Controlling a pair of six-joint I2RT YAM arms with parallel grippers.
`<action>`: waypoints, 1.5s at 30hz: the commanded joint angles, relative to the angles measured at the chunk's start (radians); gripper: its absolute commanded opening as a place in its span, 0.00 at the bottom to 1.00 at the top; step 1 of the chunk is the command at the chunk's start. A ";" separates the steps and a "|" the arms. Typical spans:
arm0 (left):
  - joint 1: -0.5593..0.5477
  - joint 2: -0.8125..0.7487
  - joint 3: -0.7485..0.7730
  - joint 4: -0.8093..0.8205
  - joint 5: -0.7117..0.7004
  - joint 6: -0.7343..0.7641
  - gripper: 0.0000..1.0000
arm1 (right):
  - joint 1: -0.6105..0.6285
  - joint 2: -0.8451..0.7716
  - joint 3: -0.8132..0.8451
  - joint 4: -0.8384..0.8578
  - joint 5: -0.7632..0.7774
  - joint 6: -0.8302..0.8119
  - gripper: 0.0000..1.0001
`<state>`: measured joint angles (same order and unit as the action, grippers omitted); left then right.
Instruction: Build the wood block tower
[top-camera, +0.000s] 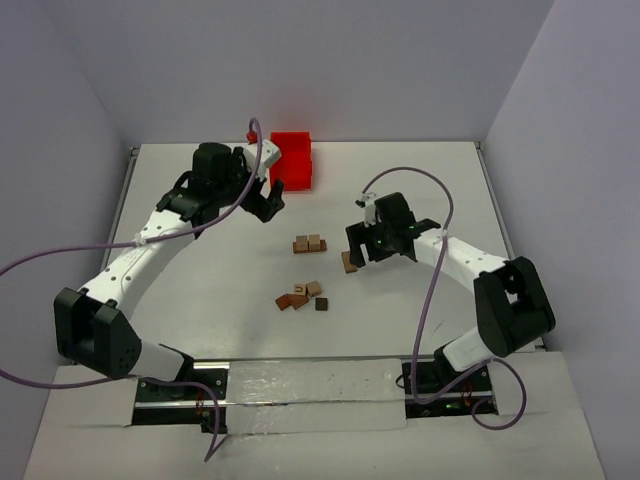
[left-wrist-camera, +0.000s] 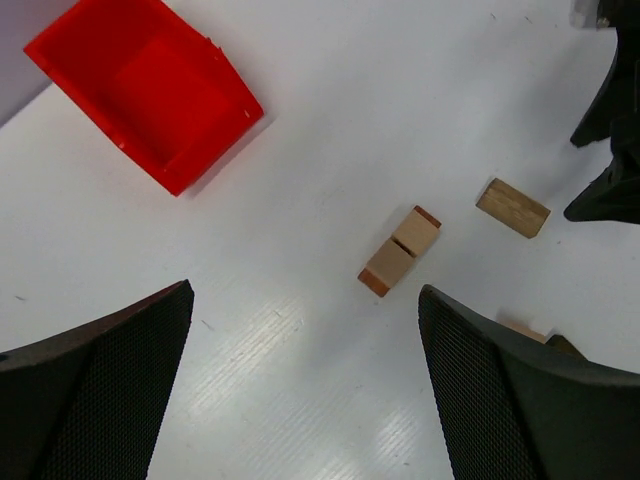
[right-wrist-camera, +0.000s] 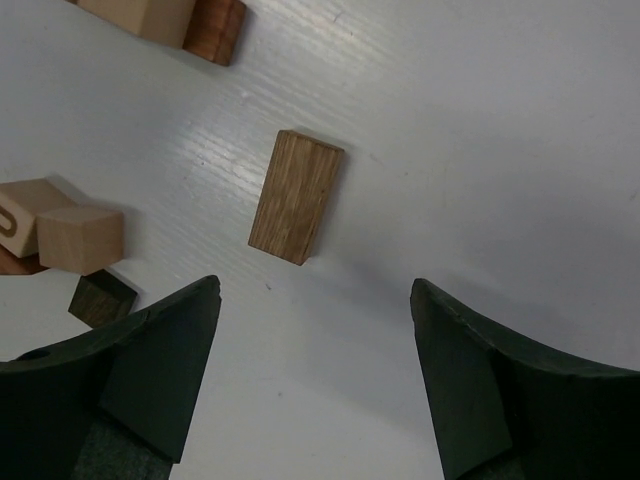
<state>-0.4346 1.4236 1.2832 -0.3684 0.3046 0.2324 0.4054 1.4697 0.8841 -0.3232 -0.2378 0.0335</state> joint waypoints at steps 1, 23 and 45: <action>0.046 -0.039 -0.066 0.074 -0.006 -0.141 0.99 | 0.066 0.061 0.014 0.030 0.078 0.074 0.75; 0.066 -0.002 -0.098 0.070 0.052 -0.139 0.99 | 0.164 0.268 0.138 0.013 0.225 0.090 0.51; 0.208 0.005 -0.048 -0.001 0.372 -0.085 0.99 | 0.119 0.218 0.508 -0.533 -0.176 -0.682 0.08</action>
<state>-0.2961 1.4239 1.1755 -0.3647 0.5255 0.1433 0.5361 1.6748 1.2340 -0.6680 -0.2669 -0.4013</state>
